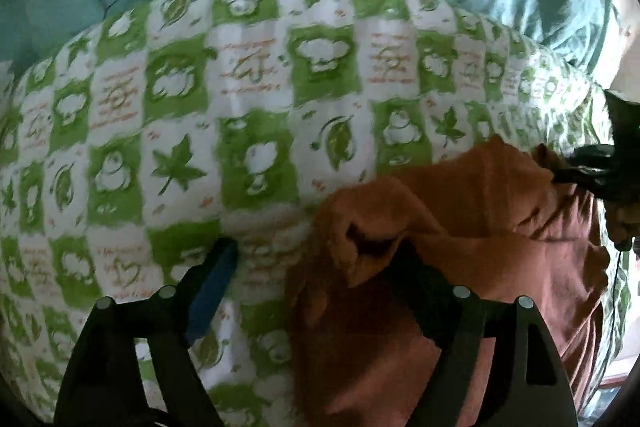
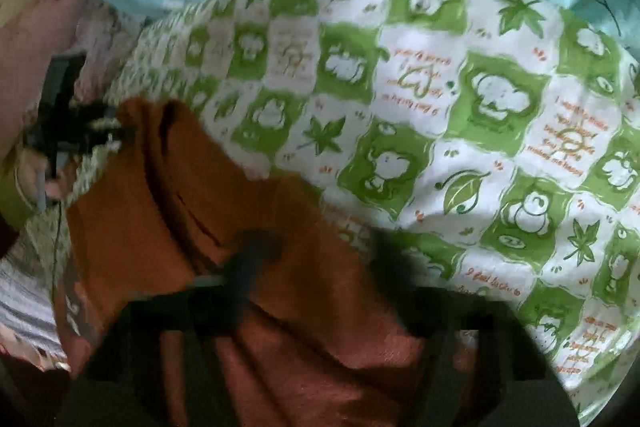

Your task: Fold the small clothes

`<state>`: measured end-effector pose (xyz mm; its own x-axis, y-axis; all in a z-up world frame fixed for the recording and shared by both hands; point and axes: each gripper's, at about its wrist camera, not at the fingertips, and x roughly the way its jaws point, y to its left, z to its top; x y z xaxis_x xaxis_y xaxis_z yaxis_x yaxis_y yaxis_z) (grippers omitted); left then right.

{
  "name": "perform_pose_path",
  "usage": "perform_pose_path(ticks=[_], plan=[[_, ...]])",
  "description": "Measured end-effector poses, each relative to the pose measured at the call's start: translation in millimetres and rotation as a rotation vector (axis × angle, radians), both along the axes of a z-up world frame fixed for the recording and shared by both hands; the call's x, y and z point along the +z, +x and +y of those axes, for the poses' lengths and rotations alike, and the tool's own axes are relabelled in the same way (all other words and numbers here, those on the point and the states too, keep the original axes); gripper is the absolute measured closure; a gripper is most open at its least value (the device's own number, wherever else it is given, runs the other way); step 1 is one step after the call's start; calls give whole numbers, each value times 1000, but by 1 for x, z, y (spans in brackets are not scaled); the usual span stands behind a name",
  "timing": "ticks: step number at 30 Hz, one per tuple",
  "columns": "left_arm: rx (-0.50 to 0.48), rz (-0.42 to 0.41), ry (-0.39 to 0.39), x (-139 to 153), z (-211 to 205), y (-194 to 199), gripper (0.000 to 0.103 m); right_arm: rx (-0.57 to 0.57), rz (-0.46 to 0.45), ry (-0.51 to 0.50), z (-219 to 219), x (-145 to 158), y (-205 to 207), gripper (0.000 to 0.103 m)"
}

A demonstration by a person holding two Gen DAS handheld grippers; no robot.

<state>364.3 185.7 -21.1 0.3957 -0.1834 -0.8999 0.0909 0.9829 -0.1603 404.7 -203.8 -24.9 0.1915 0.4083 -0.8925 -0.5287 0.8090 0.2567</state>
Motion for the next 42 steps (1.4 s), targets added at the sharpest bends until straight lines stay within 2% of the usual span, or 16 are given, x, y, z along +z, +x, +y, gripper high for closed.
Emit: perform_pose_path(ticks=[1, 3, 6, 8, 10, 12, 16, 20, 22, 25, 27, 31, 35, 37, 42], plan=[[-21, -5, -11, 2, -4, 1, 56, -13, 25, 15, -2, -3, -2, 96], [-56, 0, -35, 4, -14, 4, 89, -27, -8, 21, -4, 1, -9, 96], [-42, -107, 19, 33, -24, -9, 94, -115, -141, 37, -16, 34, -23, 97], [-21, -171, 41, 47, -26, -15, 94, -200, -211, 88, -32, 55, -29, 97], [-7, -172, 75, 41, -28, -8, 94, -309, -261, 76, -51, 59, -34, 97], [-3, -135, 154, 23, -34, 4, 94, -377, -211, 53, -62, 37, -28, 97], [29, -120, 207, 12, -39, 20, 91, -419, -184, -32, -58, 9, -21, 97], [66, -84, 189, 26, -24, 23, 72, -443, -181, -60, -49, 16, -21, 91], [102, -75, 194, 39, -9, 10, 45, -443, -201, -40, -42, 32, -30, 72], [131, -81, 173, 53, 17, -41, 43, -461, -249, -28, -49, 59, -64, 65], [148, -63, 145, 54, 25, -77, 42, -460, -230, 28, -58, 69, -95, 64], [199, 4, 59, 41, 35, -149, 41, -484, -187, 46, -66, 72, -156, 64], [241, 72, -10, 24, 21, -229, 41, -525, -111, 49, -70, 63, -220, 64], [240, 96, -41, 15, 9, -253, 40, -549, -88, 61, -76, 59, -252, 63], [208, 124, -55, 8, -11, -310, 38, -597, -69, 53, -77, 61, -316, 62]])
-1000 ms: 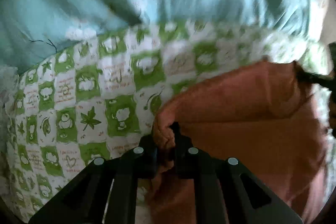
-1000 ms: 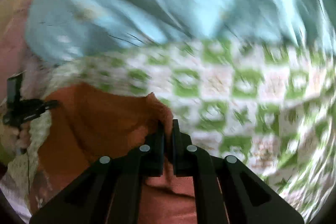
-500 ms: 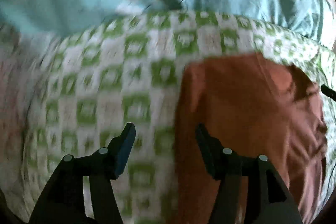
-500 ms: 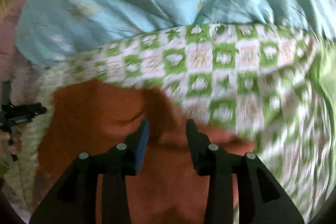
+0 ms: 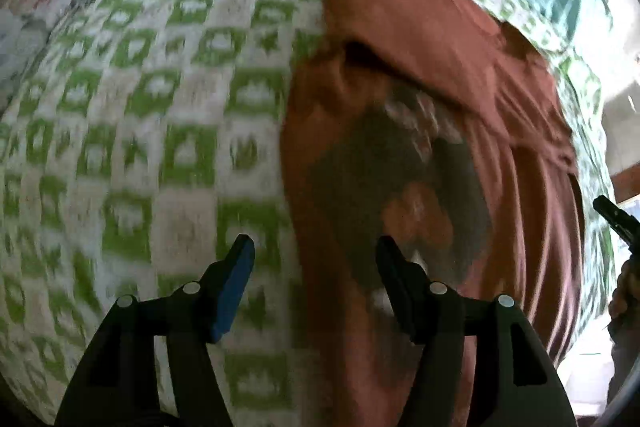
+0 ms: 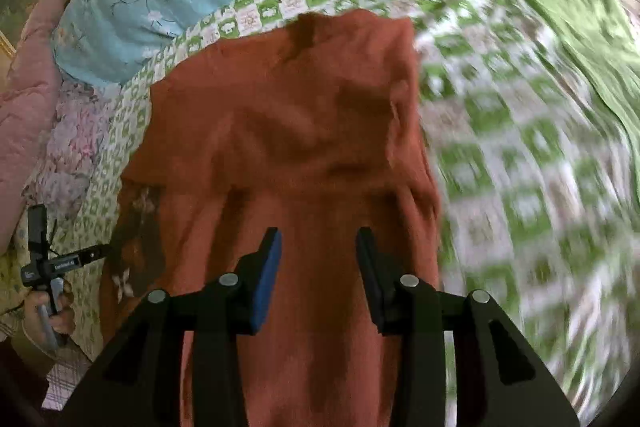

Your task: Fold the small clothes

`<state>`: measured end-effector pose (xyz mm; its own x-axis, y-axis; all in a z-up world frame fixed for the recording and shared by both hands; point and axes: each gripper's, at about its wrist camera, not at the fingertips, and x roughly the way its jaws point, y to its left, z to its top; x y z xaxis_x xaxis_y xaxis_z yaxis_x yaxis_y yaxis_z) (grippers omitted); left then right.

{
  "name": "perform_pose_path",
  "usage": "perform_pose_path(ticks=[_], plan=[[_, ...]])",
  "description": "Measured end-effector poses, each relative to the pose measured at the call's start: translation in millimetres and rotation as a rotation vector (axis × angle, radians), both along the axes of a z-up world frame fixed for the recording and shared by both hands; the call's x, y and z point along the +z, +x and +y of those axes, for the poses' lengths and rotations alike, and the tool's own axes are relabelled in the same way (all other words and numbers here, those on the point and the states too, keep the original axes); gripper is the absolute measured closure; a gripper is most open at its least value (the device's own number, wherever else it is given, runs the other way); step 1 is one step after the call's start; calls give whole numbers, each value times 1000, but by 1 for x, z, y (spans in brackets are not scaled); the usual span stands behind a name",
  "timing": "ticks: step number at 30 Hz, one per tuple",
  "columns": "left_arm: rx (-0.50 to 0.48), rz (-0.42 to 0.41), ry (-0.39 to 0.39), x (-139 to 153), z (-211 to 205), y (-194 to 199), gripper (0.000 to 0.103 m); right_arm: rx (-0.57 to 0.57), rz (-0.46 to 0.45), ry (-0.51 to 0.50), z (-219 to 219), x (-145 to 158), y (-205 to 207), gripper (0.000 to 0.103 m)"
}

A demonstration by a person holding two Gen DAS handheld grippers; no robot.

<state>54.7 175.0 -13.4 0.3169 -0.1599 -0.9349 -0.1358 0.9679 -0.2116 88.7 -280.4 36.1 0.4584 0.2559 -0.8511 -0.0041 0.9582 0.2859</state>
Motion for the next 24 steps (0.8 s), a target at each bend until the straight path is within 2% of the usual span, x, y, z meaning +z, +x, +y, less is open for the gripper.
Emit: perform_pose_path(ticks=[6, 13, 17, 21, 23, 24], plan=[[-12, 18, -25, 0, -10, -41, 33, -69, 15, 16, -11, 0, -62, 59], [-32, 78, -116, -19, -26, -83, 33, -145, 51, 66, -27, -14, -114, 58], [-61, 81, -120, -30, -43, -94, 32, -151, 68, 97, -31, -22, -138, 57], [-82, 65, -150, -36, -62, -87, 33, -151, 106, 151, -33, -35, -158, 57], [-88, 45, -159, -37, -67, -84, 49, -127, 126, 188, -27, -43, -166, 57], [-97, 33, -169, -36, -69, -82, 86, -112, 130, 197, -24, -45, -167, 57]])
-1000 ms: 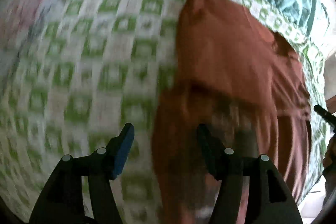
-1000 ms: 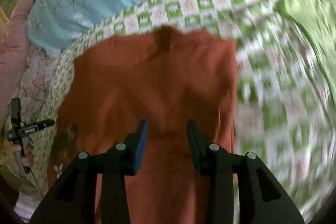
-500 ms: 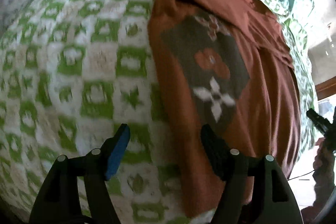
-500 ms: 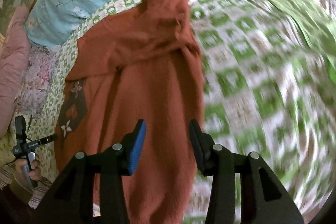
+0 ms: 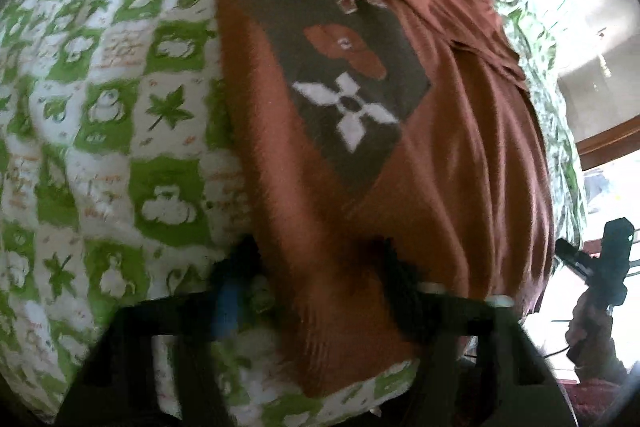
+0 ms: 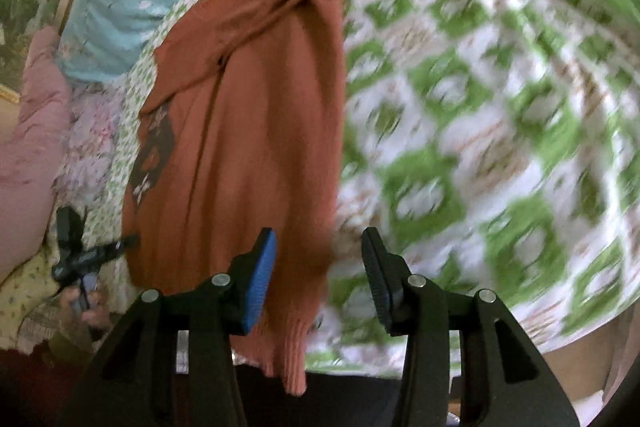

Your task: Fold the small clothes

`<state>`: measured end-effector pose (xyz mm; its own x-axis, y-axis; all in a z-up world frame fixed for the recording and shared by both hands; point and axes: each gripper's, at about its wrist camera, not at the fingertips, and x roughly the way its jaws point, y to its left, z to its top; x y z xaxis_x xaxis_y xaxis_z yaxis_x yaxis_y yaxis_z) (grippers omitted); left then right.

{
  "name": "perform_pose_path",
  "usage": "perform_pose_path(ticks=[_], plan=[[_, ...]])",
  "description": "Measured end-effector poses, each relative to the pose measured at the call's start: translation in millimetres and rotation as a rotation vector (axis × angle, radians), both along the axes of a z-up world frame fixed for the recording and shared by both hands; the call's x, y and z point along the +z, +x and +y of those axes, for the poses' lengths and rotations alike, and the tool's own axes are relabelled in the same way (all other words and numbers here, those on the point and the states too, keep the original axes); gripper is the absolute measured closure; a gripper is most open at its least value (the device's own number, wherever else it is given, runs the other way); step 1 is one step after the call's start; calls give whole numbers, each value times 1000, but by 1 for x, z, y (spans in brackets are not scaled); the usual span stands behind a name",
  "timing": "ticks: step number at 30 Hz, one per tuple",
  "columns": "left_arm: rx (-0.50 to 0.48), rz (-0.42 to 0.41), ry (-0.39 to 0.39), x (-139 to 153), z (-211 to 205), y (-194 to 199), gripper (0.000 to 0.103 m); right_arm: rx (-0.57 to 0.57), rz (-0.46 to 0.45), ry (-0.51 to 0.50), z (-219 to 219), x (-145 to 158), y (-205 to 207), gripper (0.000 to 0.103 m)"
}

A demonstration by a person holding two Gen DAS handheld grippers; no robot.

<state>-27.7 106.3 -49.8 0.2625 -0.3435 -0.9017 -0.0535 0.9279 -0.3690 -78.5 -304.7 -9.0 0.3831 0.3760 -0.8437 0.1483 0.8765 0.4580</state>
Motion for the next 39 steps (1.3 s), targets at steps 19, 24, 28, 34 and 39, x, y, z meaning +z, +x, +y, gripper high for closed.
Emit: perform_pose_path(ticks=[19, 24, 28, 34, 39], plan=[[10, 17, 23, 17, 48, -30, 76, 21, -22, 94, -4, -10, -8, 93], [5, 20, 15, 14, 47, -19, 45, 45, 7, 96, 1, -11, -14, 75], [-5, 48, -13, 4, 39, 0, 44, 58, 19, 109, 6, -15, -17, 75], [-120, 24, 41, 3, 1, 10, 95, 90, 30, 103, 19, -19, -15, 96], [-72, -28, -48, 11, 18, -2, 99, 75, 12, 137, 7, -16, -20, 96]])
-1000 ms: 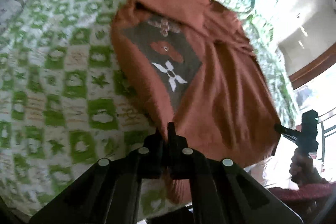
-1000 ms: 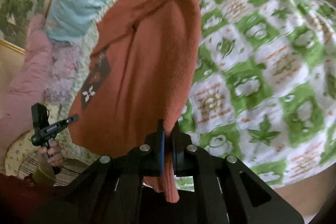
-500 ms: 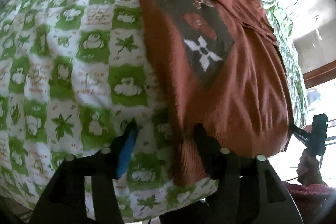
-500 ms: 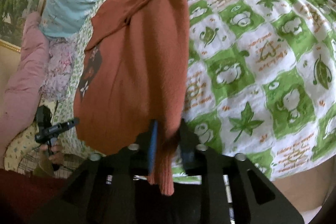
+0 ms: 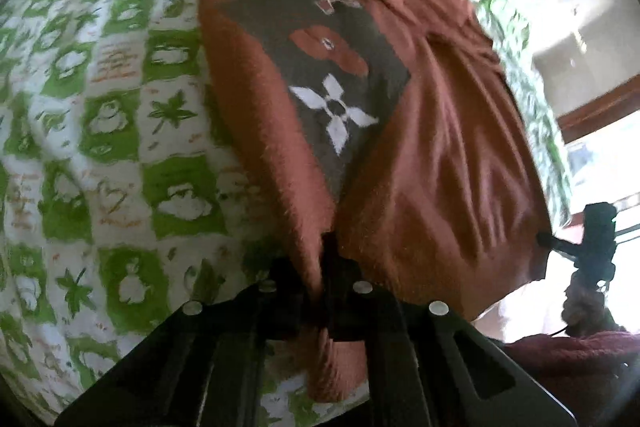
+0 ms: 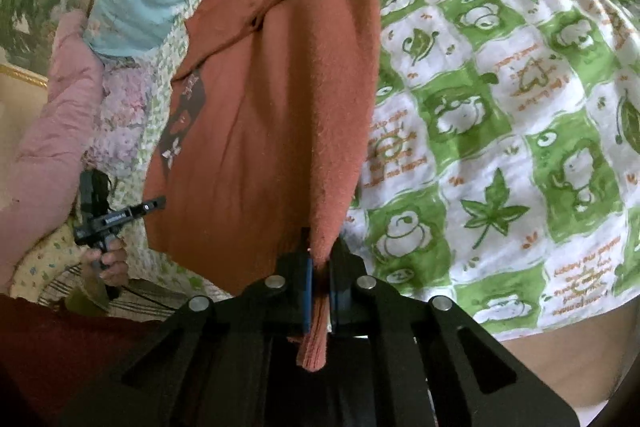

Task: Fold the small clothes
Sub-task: 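Grasp the hem with the left tool while the right tool lifts it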

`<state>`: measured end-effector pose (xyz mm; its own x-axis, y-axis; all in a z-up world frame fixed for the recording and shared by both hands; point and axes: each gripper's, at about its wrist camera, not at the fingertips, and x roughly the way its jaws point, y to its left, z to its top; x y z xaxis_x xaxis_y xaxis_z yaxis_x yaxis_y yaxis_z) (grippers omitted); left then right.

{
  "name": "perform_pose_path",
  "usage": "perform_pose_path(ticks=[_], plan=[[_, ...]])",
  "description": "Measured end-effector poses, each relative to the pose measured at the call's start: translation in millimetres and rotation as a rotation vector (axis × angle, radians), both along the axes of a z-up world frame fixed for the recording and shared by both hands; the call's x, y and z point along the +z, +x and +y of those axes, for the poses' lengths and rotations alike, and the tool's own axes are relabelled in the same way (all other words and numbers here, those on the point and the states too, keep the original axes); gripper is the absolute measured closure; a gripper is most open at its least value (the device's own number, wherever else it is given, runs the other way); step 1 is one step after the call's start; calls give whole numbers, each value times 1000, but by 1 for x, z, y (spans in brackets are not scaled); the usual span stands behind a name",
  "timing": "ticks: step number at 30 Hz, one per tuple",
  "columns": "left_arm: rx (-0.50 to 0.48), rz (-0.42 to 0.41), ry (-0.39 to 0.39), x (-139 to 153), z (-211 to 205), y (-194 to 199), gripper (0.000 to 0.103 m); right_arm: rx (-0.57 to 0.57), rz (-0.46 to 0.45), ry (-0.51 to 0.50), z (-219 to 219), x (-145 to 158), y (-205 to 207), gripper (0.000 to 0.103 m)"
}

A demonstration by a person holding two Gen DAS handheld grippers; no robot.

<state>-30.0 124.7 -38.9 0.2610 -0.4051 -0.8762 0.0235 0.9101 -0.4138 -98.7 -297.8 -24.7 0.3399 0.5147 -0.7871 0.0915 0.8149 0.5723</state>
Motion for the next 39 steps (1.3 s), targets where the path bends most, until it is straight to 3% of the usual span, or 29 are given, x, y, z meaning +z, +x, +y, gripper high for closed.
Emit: perform_pose_path(ticks=[5, 9, 15, 20, 27, 32, 39], plan=[[61, -113, -94, 43, 14, -3, 99, 5, -77, 106, 3, 24, 11, 96], [70, -191, -109, 77, 15, 14, 100, -8, -179, 184, 0, 58, 33, 96], [101, -301, -127, 110, 11, 77, 100, -60, -286, 184, -15, 91, 89, 96], [147, -355, -118, 120, 12, 153, 100, -102, -335, 142, -35, 102, 151, 96], [144, -309, -51, 91, 4, 254, 100, -149, -307, 77, -56, 81, 261, 96], [139, -263, -9, 67, -1, 314, 100, -157, -251, 34, -64, 61, 312, 96], [147, -104, 67, 11, 1, 374, 92, -174, -108, -11, -72, 15, 362, 95]])
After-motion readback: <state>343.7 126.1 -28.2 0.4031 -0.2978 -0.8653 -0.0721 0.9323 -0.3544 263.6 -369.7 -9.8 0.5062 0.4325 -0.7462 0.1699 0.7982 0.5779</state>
